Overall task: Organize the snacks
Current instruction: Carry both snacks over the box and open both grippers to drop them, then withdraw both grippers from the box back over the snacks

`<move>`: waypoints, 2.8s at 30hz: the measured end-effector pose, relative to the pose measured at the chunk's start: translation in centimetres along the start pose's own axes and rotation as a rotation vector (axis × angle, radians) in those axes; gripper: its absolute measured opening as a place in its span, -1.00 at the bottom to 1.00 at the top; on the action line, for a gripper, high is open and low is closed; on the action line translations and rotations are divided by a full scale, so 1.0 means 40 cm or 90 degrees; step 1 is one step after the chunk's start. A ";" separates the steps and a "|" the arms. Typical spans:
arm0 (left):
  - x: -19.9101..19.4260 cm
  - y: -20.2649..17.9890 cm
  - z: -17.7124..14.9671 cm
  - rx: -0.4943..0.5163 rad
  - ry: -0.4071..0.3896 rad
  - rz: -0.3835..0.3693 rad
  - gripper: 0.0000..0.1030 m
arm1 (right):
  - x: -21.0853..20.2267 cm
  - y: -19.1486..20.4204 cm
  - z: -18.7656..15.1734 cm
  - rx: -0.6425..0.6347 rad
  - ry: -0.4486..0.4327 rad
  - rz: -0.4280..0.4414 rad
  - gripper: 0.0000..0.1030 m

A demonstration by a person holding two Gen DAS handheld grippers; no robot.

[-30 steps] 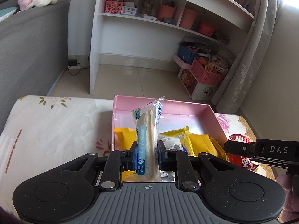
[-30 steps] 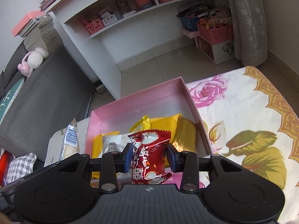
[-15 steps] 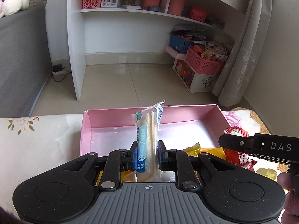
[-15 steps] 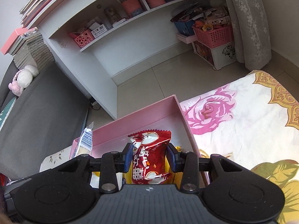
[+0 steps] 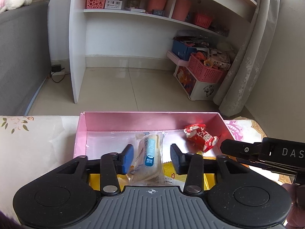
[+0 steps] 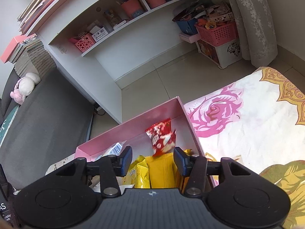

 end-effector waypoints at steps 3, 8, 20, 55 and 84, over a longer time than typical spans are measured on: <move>-0.024 -0.003 -0.003 0.007 -0.005 0.006 0.25 | -0.018 0.003 0.003 -0.001 -0.004 -0.001 0.05; -0.070 -0.018 -0.012 0.020 0.000 0.004 0.47 | -0.062 0.010 0.008 -0.013 -0.012 -0.005 0.28; -0.210 -0.060 -0.069 0.046 0.004 -0.002 0.82 | -0.179 0.023 -0.029 -0.040 -0.012 -0.029 0.62; -0.436 -0.017 -0.299 0.029 0.030 0.020 0.93 | -0.355 0.037 -0.288 -0.150 0.018 -0.063 0.79; -0.244 -0.084 -0.415 0.128 0.146 0.058 0.90 | -0.236 -0.180 -0.225 -0.088 0.073 -0.236 0.81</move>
Point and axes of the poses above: each gripper's, at about its wrist camera, not at the fingertips, and x roughly the way its jaws point, y to its left, z to its top, the point moved 2 cm from there along x, roughly the way its jaws point, and after that the axes turned 8 degrees about -z, right-handed, at the moved point
